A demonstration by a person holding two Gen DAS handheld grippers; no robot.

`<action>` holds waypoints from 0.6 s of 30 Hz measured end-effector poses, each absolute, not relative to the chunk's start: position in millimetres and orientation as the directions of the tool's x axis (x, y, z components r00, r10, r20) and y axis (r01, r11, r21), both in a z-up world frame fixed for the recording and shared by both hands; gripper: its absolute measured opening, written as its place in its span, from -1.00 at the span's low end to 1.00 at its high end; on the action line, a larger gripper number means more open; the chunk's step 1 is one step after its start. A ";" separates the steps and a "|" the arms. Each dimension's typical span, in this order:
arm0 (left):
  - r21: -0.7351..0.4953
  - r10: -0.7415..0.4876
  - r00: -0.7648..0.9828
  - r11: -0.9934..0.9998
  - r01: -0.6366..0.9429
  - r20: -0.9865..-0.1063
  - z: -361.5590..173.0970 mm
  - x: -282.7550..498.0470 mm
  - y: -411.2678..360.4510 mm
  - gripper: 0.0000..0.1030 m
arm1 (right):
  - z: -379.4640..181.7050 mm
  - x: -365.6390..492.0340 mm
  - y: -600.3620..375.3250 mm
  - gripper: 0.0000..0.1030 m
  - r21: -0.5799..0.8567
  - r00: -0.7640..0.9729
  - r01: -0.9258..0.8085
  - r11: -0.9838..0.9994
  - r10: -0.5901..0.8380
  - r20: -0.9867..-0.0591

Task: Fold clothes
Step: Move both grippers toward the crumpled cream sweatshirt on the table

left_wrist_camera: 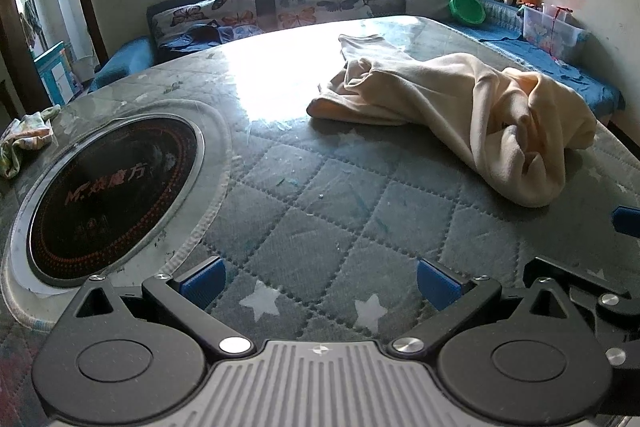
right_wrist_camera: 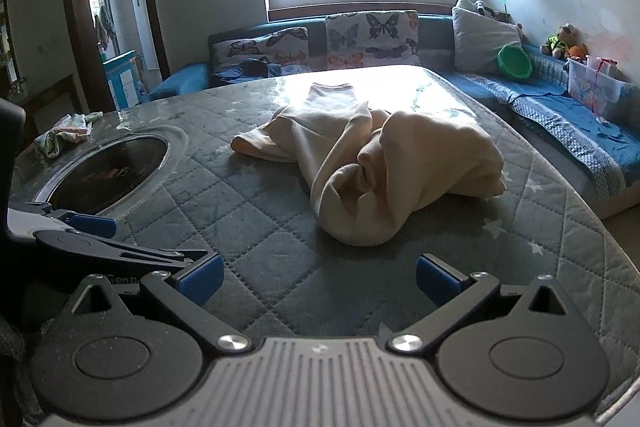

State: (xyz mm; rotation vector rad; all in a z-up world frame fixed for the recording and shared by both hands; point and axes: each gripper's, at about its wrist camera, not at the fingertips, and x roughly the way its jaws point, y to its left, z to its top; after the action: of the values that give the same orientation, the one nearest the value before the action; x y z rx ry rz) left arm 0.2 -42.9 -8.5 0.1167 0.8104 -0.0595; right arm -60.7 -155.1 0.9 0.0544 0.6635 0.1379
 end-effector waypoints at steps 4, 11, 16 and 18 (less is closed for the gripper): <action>0.085 -0.005 0.685 0.992 0.097 -0.728 -9.2 0.7 -43.3 1.00 | 0.0 -59.8 -155.6 1.00 0.098 0.778 -0.108 0.989 0.145 -0.612; 0.086 -0.003 0.684 0.992 0.097 -0.729 -9.1 1.0 -43.8 1.00 | 0.0 -59.3 -156.5 1.00 0.105 0.777 -0.103 0.989 0.146 -0.612; 0.086 -0.004 0.682 0.992 0.098 -0.731 -9.2 1.2 -43.9 1.00 | 0.2 -59.7 -157.2 1.00 0.110 0.778 -0.100 0.989 0.146 -0.611; 0.086 -0.004 0.682 0.992 0.098 -0.732 -9.0 1.4 -44.0 1.00 | 0.2 -59.7 -157.3 1.00 0.110 0.778 -0.100 0.989 0.147 -0.610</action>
State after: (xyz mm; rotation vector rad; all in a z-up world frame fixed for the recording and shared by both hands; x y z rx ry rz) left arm 1.4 -44.0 -9.0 0.1212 0.8193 -0.0572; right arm -59.6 -157.3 0.2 0.0731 0.6656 0.1335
